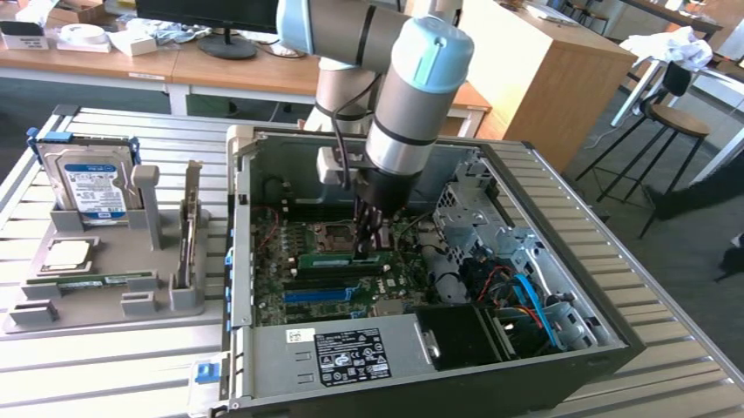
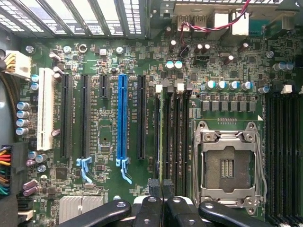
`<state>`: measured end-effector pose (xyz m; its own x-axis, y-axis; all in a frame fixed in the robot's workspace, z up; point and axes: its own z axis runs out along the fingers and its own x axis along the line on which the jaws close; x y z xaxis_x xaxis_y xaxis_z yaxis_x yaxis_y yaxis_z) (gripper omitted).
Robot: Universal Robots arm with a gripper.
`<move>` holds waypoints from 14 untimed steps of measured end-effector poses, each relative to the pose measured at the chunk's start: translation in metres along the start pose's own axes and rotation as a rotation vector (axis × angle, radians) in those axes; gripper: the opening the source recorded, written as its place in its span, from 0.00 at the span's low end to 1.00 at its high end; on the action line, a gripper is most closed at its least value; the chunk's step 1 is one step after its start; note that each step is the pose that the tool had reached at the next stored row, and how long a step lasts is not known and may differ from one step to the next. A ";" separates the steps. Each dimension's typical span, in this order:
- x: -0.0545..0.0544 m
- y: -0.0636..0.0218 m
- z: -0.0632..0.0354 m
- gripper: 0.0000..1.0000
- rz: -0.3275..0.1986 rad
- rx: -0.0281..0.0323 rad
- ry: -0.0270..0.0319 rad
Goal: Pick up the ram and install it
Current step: 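Insert the ram into the slot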
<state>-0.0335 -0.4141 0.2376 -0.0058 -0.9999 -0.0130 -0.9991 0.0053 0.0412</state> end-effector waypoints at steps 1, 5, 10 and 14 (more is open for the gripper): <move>0.000 0.0000 0.0000 0.11 0.000 -0.0001 0.0002; 0.001 0.0000 0.0001 0.11 0.000 0.0001 0.0001; 0.002 0.0000 0.0001 0.11 0.000 0.0000 0.0002; 0.002 0.0000 0.0001 0.11 0.000 0.0000 0.0003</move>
<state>-0.0335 -0.4162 0.2375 -0.0058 -0.9999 -0.0127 -0.9991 0.0053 0.0412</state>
